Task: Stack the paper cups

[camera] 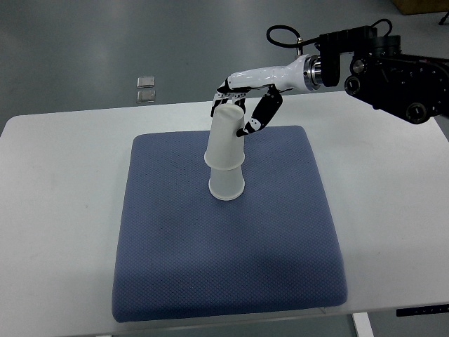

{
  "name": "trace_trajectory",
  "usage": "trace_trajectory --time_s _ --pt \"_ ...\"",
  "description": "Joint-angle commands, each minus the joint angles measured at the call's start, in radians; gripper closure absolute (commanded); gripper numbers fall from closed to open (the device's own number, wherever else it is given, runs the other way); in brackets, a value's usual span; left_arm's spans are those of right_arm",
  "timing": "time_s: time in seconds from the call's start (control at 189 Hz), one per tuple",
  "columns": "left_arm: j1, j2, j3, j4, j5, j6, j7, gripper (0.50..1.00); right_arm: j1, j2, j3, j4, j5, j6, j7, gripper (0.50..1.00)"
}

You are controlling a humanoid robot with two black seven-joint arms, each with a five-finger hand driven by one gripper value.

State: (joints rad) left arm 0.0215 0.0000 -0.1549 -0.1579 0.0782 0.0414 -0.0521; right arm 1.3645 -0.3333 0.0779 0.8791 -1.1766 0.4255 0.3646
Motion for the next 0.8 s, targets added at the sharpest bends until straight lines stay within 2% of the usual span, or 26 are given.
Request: trace_trajectory --time_s 0.0,0.423,0.46,0.507,0.544,0.587,0.724,0.793 --pt "0.000 0.000 0.000 0.000 0.000 0.000 0.000 0.500 -0.002 0.000 -0.007 -0.002 -0.011 0.003 -0.001 1.000" --pt "0.000 0.000 0.000 0.000 0.000 0.000 0.000 0.500 -0.021 0.008 -0.010 -0.002 -0.014 -0.002 -0.003 1.000" --pt "0.000 0.000 0.000 0.000 0.000 0.000 0.000 0.500 -0.024 0.008 -0.010 -0.002 -0.014 -0.002 -0.003 0.942" --pt "0.000 0.000 0.000 0.000 0.000 0.000 0.000 0.500 -0.024 0.008 -0.010 -0.003 -0.014 -0.002 -0.003 0.906" --pt "0.000 0.000 0.000 0.000 0.000 0.000 0.000 0.500 -0.024 0.008 -0.010 -0.003 -0.014 -0.002 -0.003 0.838" --pt "0.000 0.000 0.000 0.000 0.000 0.000 0.000 0.500 -0.025 0.010 -0.010 -0.002 -0.012 -0.002 -0.003 0.787" --pt "0.000 0.000 0.000 0.000 0.000 0.000 0.000 0.500 -0.024 0.010 -0.009 -0.002 -0.009 -0.001 -0.003 0.711" --pt "0.000 0.000 0.000 0.000 0.000 0.000 0.000 0.500 -0.024 0.008 -0.009 -0.003 -0.009 0.001 -0.003 0.701"
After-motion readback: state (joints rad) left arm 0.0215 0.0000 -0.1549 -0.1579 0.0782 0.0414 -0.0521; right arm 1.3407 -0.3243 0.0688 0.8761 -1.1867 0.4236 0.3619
